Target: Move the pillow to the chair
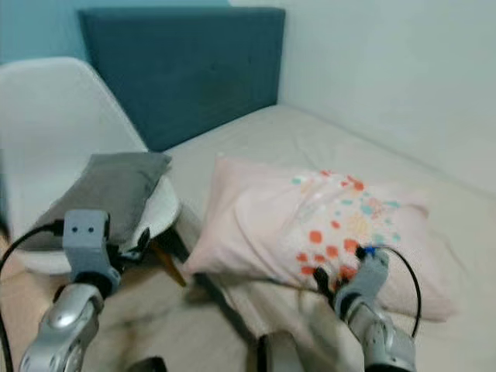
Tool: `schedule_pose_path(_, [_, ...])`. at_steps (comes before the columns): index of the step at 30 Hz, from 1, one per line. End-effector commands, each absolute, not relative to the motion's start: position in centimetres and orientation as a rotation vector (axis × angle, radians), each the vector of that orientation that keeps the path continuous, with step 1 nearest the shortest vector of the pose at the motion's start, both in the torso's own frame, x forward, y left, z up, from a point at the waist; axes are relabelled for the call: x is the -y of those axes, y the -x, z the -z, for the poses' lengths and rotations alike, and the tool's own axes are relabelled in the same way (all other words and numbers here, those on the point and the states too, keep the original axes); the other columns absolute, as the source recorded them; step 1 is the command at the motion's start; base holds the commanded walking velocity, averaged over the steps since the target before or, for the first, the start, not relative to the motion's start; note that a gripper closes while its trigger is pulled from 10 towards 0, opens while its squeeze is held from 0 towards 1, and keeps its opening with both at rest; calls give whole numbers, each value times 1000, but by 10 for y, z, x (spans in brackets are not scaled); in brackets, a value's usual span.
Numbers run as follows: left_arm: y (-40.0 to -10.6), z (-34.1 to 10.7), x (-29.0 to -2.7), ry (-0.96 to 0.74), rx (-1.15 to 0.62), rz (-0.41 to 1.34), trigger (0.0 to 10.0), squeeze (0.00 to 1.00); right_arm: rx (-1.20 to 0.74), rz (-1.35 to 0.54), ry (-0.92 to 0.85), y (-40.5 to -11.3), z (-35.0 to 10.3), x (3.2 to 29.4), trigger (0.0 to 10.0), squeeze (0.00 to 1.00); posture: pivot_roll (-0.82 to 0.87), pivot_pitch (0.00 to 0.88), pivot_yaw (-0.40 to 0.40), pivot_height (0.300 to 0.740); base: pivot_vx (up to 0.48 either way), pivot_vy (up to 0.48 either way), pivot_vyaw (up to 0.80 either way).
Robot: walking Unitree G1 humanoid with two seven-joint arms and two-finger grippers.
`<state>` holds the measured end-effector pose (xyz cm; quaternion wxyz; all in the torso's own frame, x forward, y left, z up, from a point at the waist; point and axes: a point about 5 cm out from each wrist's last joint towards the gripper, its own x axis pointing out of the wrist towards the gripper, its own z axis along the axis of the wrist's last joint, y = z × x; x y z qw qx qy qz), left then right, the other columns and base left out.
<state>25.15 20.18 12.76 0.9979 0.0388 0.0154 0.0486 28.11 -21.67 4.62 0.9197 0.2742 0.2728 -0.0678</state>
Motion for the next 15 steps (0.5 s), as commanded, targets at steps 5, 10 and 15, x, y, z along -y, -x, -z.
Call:
schedule_pose_path(5, [-250, -127, -198, -96, -45, -68, 10000, 0, -500, 155, -627, -287, -45, 219, 10000, 0, -75, 0, -94, 510, 0, 0, 0])
schedule_pose_path(10, [-249, -127, -198, -99, -48, -65, 10000, 0, -447, 153, -638, -293, -50, 224, 10000, 0, -73, 0, -91, 491, 0, 0, 0])
schedule_pose_path(15, [-249, -128, -198, -102, -47, -61, 10000, 0, -352, 131, -685, -305, -61, 231, 10000, 0, -72, 0, -89, 491, 0, 0, 0])
